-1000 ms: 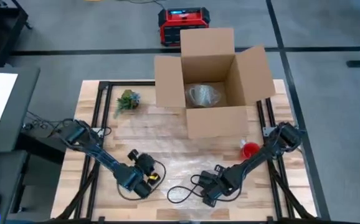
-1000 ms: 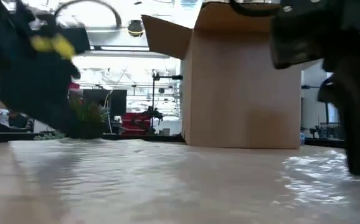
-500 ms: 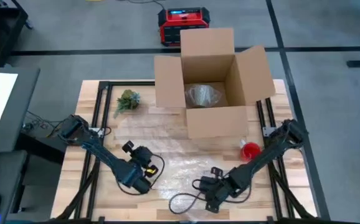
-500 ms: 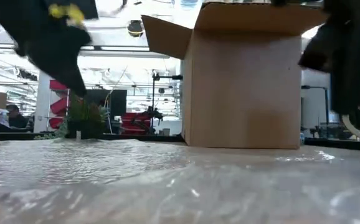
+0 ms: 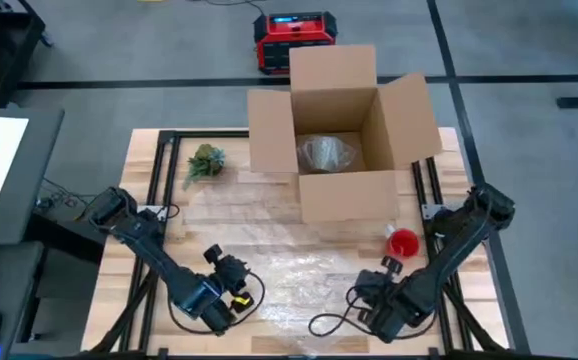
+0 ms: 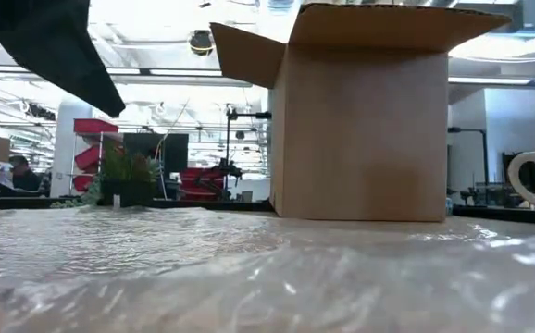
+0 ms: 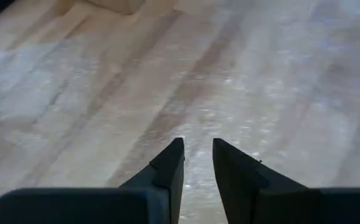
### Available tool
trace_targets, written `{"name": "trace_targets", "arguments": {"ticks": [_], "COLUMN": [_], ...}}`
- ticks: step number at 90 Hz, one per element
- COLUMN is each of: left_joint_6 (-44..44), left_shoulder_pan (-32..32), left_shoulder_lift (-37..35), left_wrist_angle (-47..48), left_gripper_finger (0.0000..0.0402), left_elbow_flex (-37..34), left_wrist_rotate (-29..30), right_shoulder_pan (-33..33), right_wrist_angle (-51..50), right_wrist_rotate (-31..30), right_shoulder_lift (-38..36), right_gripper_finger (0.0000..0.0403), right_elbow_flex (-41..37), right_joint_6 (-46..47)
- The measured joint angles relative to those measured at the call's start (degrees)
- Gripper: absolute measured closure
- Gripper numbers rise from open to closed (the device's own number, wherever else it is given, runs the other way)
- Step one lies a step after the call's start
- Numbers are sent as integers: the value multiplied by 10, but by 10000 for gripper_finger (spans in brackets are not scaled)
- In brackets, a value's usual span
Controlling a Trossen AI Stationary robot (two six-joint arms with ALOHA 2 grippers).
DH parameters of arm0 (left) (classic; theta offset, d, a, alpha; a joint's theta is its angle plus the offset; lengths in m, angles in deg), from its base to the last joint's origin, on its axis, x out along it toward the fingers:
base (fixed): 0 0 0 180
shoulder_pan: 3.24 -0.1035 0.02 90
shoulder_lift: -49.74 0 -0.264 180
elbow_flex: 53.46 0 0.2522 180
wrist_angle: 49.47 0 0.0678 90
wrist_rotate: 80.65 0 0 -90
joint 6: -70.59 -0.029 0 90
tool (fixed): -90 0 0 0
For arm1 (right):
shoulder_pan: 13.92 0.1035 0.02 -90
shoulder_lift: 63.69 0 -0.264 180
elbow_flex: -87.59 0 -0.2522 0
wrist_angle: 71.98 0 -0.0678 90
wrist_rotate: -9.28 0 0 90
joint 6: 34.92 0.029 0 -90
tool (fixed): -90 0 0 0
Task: Wrap mug
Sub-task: Wrap the red mug with the transparent bubble wrap
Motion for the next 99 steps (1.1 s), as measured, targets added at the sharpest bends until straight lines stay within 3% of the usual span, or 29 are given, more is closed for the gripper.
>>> {"name": "trace_targets", "arguments": {"ticks": [37, 69, 85, 99], "left_joint_6": [12, 4, 9, 13], "left_shoulder_pan": [29, 45, 43, 44], "left_shoulder_lift": [1, 1, 1, 1], "left_wrist_angle": [-63, -85, -90, -90], "left_gripper_finger": [336, 336, 336, 336], "left_elbow_flex": [-39, -39, -39, -39], "left_wrist_rotate": [-1, 1, 0, 0], "right_shoulder_pan": [-24, -16, 11, 23], "right_wrist_angle": [-119, -171, -248, -279], "right_wrist_rotate": [3, 3, 28, 39], "right_shoulder_lift": [0, -7, -59, -110], "right_gripper_finger": [320, 228, 181, 169], "right_elbow_flex": [0, 0, 0, -13], "right_joint_6": [63, 68, 115, 151]}}
